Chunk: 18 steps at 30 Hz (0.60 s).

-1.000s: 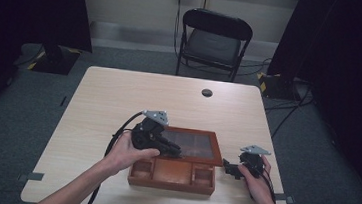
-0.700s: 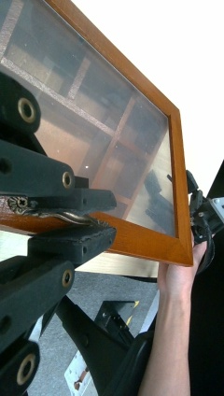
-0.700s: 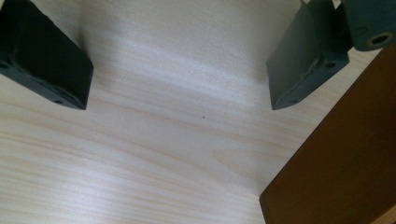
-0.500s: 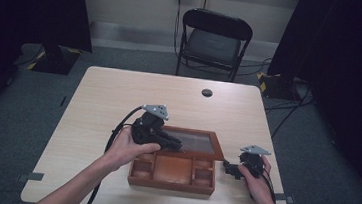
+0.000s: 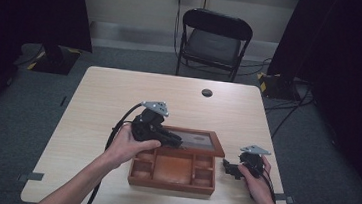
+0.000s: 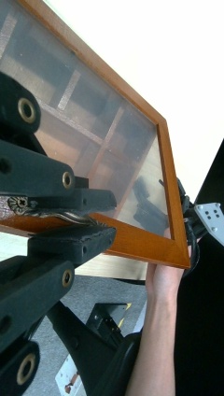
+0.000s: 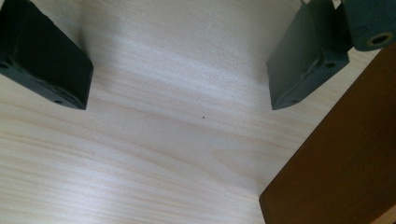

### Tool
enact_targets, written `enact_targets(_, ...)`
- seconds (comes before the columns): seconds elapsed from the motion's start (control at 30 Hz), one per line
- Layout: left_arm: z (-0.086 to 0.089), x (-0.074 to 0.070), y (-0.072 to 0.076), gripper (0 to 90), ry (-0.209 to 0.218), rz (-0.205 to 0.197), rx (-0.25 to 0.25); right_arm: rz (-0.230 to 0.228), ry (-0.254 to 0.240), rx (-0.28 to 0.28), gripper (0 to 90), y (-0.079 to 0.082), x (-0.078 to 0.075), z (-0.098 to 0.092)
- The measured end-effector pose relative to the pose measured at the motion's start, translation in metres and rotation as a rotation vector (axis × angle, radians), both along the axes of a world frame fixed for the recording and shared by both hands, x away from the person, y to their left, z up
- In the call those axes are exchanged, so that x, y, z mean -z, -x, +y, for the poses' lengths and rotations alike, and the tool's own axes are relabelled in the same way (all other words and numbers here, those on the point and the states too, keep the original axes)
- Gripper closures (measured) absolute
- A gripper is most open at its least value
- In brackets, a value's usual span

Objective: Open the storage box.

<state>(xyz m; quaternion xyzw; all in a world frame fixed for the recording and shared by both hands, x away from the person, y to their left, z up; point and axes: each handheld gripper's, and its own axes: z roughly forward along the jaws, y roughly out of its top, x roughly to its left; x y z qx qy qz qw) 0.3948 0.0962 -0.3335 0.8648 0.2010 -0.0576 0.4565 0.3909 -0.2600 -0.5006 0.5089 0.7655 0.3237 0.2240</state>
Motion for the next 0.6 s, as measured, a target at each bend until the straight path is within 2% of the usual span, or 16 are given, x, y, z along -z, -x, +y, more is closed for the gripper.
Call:
enact_targets(0.4,-0.0011,-0.0074,-0.0037,81.1,-0.006,-0.016,-0.019,0.001,0.000,0.000,6.2,0.0001,-0.0001,0.0000)
enact_targets(0.6,-0.0011,-0.0085,-0.0062,81.1,0.003,-0.010,-0.024,0.001,0.000,0.000,6.1,0.0001,-0.0001,0.0000)
